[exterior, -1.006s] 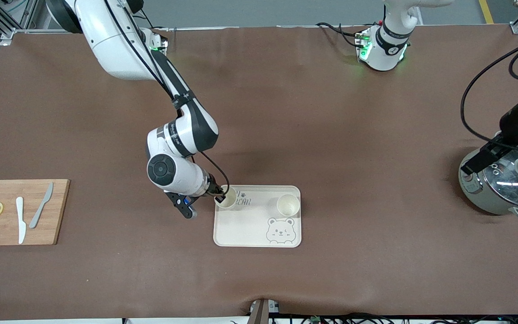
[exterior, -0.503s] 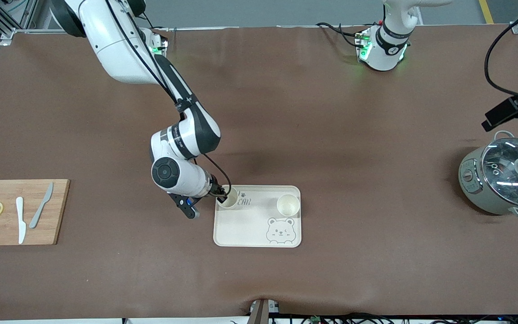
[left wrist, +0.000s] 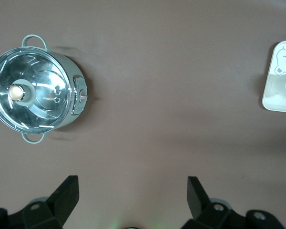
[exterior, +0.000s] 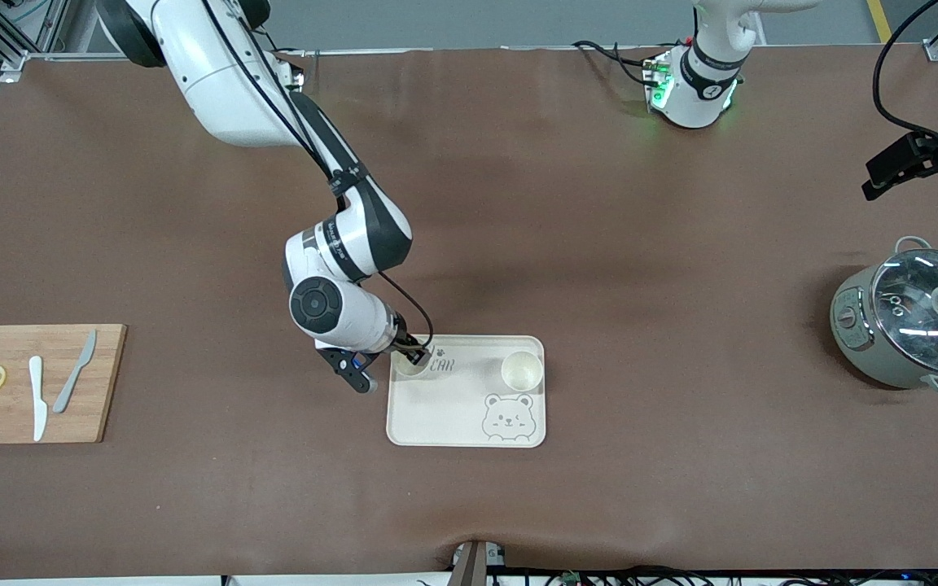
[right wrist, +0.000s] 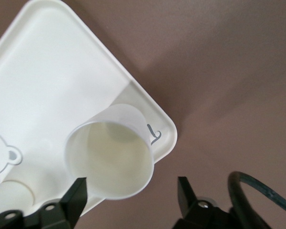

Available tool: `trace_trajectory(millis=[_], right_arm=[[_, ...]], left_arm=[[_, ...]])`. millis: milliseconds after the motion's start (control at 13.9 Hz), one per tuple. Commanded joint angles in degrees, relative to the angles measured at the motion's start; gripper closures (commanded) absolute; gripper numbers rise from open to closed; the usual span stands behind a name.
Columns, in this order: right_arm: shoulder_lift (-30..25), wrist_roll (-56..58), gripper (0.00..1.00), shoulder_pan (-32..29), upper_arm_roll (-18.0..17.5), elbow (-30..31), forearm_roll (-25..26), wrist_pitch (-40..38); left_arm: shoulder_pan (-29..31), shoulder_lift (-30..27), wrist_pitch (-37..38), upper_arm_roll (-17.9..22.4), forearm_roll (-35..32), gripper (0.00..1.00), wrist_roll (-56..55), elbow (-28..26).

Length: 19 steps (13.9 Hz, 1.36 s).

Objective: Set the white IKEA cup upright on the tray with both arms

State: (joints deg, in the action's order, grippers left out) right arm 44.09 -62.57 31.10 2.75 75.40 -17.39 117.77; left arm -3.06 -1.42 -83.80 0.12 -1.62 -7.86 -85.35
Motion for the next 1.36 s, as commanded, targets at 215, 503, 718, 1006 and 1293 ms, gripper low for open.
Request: trace_trajectory(millis=[215, 503, 718, 1006, 1293], right_arm=[[-2.2, 0.6, 0.0, -5.0, 2.6, -13.0, 1.2, -21.7], [-10.9, 6.3, 0.0, -9.8, 2.7, -11.1, 5.9, -28.9], [-20.9, 13.9, 0.0, -11.0, 2.7, -0.7, 11.4, -25.1], [-32.6, 30.0, 0.0, -15.0, 2.7, 13.1, 14.4, -23.6], [-40.8, 51.4, 0.0, -22.0, 2.7, 17.8, 15.5, -25.5]], left_arm=[[-1.2, -4.3, -3.5, -0.7, -0.9, 0.0, 0.7, -6.1], [-0.8, -3.6, -4.0, -1.6, -0.9, 0.0, 0.1, -5.5], [-0.6, -3.8, -4.1, -1.6, -0.9, 0.0, 0.3, -5.6], [-1.2, -3.6, -4.3, -1.6, -0.7, 0.0, 0.1, -5.5], [-0.7, -3.7, -4.0, -1.6, -0.1, 0.0, 0.1, -5.6]])
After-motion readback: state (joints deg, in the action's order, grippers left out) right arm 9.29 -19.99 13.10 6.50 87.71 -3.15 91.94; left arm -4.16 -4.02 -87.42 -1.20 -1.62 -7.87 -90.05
